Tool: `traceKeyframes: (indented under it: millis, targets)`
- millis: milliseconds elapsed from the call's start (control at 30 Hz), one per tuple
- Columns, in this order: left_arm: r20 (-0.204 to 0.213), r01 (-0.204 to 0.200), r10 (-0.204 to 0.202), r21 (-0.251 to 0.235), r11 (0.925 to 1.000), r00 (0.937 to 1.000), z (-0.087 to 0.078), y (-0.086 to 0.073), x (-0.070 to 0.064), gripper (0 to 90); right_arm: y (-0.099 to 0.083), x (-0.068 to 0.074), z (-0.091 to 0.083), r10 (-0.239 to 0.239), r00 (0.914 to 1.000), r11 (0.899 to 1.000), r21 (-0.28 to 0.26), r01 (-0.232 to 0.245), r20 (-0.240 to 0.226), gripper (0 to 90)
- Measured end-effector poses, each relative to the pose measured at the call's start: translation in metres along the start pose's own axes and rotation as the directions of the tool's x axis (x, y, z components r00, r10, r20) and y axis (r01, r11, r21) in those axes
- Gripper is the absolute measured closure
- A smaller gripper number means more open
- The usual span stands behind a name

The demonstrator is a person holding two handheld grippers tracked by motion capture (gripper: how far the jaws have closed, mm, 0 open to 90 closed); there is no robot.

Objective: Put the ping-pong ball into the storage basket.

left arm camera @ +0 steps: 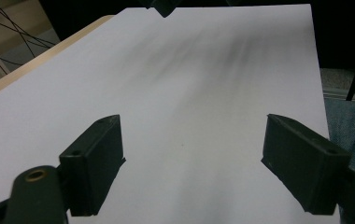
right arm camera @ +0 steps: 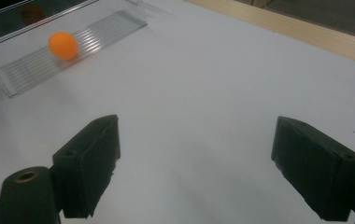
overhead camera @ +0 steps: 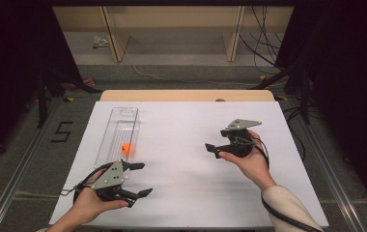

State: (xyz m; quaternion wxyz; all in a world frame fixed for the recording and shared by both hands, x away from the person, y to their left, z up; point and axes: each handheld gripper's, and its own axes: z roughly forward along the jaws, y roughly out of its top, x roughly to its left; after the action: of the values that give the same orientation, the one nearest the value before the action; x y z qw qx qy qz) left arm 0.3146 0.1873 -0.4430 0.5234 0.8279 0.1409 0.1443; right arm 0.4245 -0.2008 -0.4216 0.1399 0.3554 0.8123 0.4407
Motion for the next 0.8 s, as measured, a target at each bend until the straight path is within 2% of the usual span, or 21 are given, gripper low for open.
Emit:
traceKeyframes:
  millis: [300, 800]
  targets:
    - [-0.003, 0.001, -0.001, -0.002, 1.0, 1.0, 0.0, 0.0, 0.0, 20.0, -0.01, -0.003, -0.016, 0.013, 0.9998, 1.0, -0.012, -0.013, 0.014, 16.5]
    - [-0.004, 0.001, -0.001, -0.001, 1.0, 1.0, -0.001, 0.0, 0.0, 19.9, -0.024, -0.004, -0.03, 0.028, 0.9993, 1.0, -0.008, -0.028, 0.024, 16.5]
